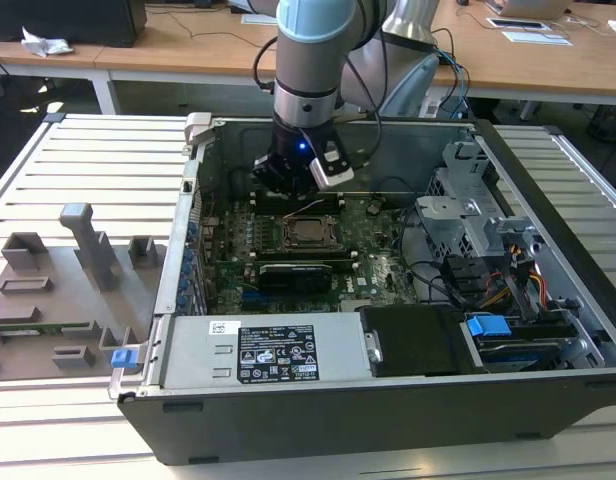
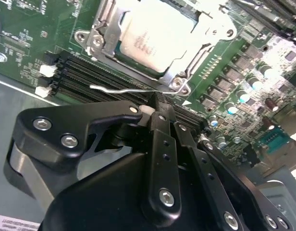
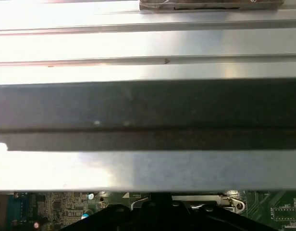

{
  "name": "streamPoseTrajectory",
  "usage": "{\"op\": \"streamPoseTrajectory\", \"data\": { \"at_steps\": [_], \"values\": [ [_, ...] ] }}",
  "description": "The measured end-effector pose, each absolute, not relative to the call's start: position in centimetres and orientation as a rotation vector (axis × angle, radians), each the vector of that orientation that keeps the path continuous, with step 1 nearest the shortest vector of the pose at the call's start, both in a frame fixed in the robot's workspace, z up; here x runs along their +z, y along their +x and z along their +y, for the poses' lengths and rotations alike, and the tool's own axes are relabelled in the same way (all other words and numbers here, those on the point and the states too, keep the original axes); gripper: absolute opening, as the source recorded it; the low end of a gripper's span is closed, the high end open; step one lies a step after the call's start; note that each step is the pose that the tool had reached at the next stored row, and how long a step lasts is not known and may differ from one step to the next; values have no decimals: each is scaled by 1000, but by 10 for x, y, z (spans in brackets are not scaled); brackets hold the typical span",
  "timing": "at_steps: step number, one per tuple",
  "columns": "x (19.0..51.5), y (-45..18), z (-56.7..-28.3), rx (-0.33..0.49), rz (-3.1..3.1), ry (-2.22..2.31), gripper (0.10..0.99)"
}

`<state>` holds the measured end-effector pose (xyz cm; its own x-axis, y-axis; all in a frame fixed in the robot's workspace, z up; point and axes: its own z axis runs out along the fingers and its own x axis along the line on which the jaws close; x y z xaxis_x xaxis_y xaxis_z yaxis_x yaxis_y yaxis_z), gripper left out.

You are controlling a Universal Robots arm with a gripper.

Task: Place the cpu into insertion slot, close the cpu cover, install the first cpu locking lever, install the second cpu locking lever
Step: 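Install the first cpu locking lever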

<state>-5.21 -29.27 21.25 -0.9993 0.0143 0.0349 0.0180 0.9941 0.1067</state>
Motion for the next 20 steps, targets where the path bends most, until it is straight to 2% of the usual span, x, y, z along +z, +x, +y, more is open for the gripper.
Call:
{"op": "streamPoseTrajectory", "data": {
  "at_steps": [20],
  "values": [
    [203,-18,-291,-167,-3103,-25,106]
  ]
}}
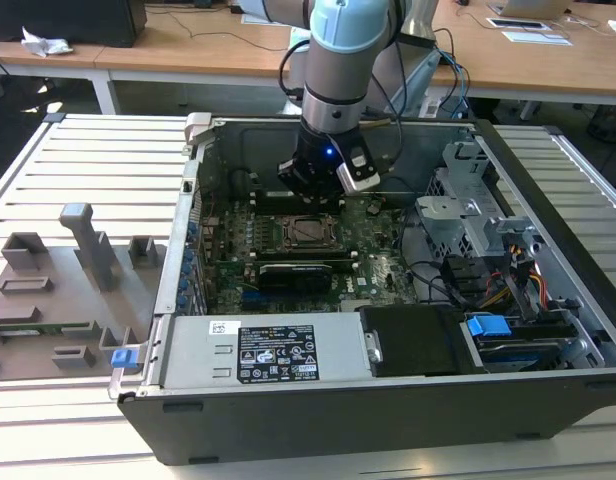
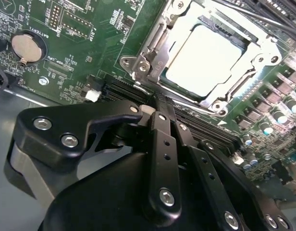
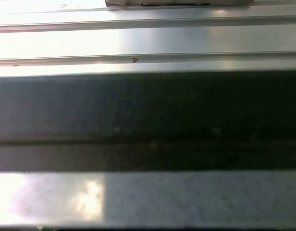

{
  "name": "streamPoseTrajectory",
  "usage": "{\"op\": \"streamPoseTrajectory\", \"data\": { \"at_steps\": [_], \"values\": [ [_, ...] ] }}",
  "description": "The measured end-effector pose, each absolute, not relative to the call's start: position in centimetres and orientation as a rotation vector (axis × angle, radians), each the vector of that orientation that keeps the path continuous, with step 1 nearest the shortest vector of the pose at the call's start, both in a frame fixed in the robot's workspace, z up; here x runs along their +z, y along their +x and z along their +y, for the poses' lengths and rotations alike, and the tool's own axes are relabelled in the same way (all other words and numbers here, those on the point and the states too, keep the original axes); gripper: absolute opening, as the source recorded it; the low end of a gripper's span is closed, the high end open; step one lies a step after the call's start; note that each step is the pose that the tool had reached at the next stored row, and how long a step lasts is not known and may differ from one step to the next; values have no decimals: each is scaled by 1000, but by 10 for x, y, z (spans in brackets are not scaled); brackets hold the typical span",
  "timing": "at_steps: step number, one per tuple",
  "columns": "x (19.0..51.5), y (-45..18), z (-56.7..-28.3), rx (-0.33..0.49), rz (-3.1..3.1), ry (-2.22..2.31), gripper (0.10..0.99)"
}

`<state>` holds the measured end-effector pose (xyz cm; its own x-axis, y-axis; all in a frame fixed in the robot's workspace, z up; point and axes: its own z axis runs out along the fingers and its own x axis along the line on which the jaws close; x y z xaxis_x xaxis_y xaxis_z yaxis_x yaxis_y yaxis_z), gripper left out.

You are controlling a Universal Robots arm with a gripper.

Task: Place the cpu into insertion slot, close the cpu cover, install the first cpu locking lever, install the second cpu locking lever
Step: 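Install the first cpu locking lever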

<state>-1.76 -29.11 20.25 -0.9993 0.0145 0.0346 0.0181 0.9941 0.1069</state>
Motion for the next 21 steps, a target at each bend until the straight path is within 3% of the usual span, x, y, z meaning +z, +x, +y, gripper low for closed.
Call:
{"op": "streamPoseTrajectory", "data": {
  "at_steps": [21],
  "values": [
    [203,-15,-293,-143,-3104,-26,106]
  ]
}}
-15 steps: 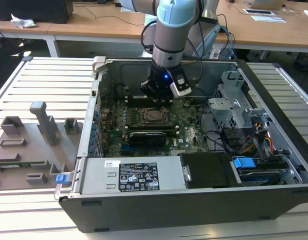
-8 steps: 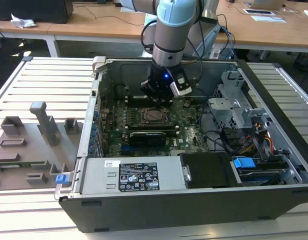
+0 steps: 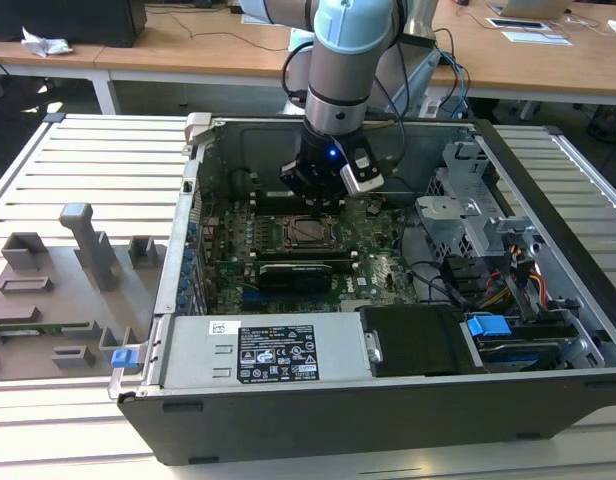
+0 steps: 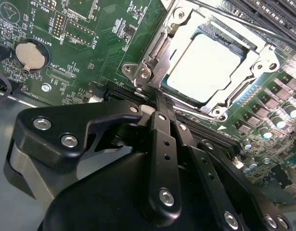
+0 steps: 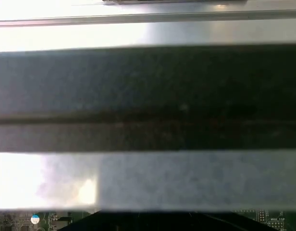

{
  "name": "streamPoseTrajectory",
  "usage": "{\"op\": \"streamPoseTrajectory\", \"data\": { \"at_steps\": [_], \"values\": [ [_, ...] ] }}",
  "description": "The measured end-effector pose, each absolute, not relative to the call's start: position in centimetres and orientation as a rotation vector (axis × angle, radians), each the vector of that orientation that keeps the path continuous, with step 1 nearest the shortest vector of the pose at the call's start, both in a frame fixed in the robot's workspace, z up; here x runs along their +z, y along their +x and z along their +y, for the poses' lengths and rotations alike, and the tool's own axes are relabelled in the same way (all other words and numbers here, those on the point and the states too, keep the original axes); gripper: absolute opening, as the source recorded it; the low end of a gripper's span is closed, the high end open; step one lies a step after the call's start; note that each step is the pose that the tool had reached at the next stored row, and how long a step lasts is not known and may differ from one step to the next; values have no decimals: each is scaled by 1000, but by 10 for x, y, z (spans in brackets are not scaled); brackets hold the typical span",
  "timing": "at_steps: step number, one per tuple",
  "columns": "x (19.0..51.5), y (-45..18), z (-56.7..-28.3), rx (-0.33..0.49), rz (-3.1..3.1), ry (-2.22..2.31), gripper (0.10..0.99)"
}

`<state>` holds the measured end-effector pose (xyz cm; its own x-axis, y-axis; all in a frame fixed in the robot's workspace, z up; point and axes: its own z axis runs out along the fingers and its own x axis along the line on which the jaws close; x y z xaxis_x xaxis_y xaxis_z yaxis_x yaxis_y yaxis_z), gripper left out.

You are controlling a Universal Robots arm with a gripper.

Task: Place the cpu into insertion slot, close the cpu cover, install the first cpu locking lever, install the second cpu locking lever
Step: 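Install the first cpu locking lever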

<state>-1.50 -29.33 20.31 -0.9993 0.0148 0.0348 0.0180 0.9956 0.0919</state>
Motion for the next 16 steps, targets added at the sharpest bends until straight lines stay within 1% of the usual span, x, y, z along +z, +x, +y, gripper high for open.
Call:
{"op": "streamPoseTrajectory", "data": {
  "at_steps": [4,12,13,14,16],
  "values": [
    [206,-15,-294,-138,-3105,-26,106],
    [200,-14,-295,-117,-3104,-26,106],
    [200,-14,-295,-131,-3104,-26,106],
    [200,-14,-295,-167,-3103,-24,106],
    [200,-14,-295,-182,-3102,-24,106]
  ]
}}
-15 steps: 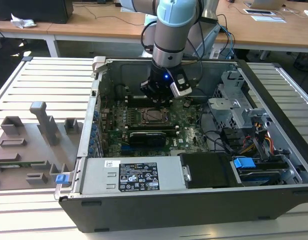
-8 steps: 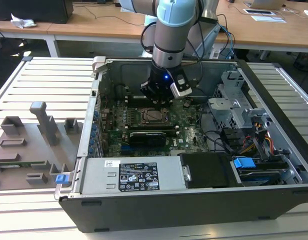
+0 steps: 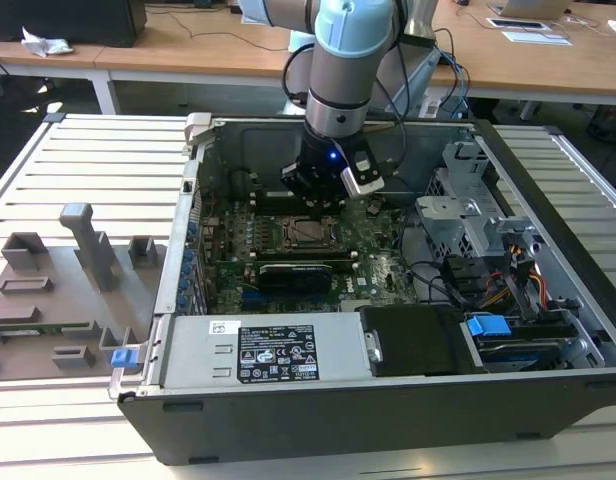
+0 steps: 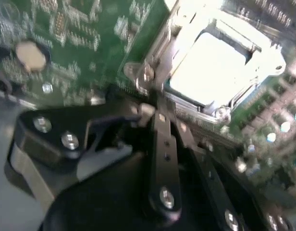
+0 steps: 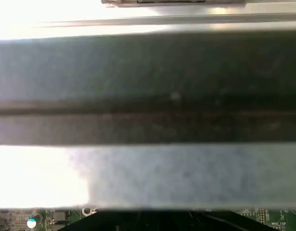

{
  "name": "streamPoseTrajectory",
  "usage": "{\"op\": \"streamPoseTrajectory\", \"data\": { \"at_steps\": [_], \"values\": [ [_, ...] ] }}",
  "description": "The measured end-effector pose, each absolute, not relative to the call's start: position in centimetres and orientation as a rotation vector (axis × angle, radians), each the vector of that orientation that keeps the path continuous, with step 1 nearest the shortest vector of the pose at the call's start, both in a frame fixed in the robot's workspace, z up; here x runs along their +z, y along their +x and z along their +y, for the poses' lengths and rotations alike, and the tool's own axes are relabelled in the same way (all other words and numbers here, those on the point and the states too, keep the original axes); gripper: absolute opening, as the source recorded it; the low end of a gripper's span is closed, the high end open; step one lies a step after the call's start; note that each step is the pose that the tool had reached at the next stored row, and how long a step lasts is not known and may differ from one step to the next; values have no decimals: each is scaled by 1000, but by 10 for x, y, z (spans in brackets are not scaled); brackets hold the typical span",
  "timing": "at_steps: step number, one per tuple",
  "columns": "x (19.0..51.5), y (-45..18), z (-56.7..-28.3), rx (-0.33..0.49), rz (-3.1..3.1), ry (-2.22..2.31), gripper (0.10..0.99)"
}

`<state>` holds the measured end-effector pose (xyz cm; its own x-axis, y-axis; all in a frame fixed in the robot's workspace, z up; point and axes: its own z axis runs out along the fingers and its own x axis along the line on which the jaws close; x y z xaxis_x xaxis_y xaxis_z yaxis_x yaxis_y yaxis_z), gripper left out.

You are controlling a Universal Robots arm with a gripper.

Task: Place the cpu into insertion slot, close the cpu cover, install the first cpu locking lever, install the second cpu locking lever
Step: 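Install the first cpu locking lever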

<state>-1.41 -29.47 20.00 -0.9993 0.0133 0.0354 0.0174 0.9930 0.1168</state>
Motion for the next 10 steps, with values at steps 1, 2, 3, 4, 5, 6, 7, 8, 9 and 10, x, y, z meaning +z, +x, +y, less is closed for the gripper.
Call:
{"op": "streamPoseTrajectory", "data": {
  "at_steps": [1,2,3,4,5,6,7,8,9,10],
  "values": [
    [203,-14,-295,-183,-3102,-24,106],
    [209,-14,-295,-179,-3102,-24,106],
    [212,-14,-295,-176,-3102,-24,106],
    [215,-14,-295,-172,-3102,-24,106],
    [216,-14,-295,-167,-3102,-24,106],
    [217,-14,-295,-163,-3103,-24,106],
    [217,-14,-296,-158,-3103,-24,106],
    [217,-14,-301,-137,-3104,-25,106],
    [217,-14,-307,-129,-3104,-25,106],
    [217,-14,-315,-123,-3105,-25,106]
  ]
}}
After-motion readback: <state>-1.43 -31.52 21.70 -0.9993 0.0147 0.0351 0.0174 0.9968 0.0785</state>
